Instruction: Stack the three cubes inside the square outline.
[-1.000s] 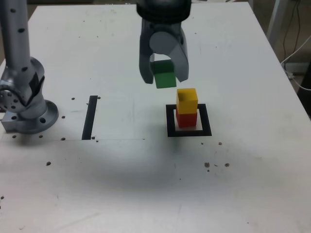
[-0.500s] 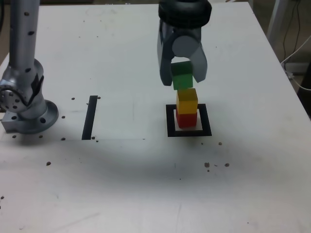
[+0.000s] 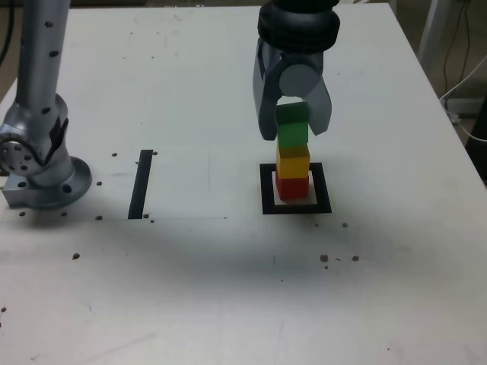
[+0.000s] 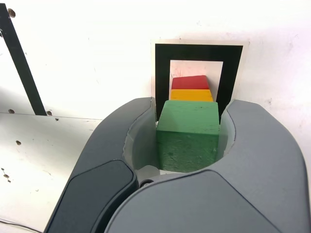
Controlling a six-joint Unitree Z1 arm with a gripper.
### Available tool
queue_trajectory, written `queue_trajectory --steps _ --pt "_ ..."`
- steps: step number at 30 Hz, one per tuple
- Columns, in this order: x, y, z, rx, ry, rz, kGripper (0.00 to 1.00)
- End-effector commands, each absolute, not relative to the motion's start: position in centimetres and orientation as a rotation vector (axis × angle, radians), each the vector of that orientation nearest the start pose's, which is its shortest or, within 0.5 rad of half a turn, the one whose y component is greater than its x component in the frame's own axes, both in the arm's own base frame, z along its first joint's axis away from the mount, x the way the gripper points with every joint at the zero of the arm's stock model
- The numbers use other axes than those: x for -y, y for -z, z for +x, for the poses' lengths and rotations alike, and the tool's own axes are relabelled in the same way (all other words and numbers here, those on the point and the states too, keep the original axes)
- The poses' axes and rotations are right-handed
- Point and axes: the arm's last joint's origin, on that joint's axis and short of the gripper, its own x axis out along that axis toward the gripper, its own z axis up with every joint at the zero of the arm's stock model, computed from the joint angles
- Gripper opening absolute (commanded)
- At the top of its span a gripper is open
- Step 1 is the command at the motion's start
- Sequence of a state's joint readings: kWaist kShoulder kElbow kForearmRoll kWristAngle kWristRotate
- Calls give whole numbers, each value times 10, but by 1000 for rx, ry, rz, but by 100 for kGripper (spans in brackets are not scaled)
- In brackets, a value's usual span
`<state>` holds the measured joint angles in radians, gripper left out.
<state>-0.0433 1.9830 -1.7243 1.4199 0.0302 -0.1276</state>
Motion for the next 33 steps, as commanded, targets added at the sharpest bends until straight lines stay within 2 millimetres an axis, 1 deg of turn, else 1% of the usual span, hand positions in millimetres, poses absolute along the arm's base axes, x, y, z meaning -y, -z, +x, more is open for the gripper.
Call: queue_trajectory --steps 1,10,22,30,31,33 --pt "14 -304 354 -1675 -92 -43 42" --pt "14 -302 354 -1680 -76 -49 42" --pt "15 -295 357 -1697 -71 -44 43" --pt "16 -292 358 -1695 -67 -47 59" --pt "16 -292 358 -1694 -67 -46 62" --pt "16 -292 358 -1693 -66 -44 73"
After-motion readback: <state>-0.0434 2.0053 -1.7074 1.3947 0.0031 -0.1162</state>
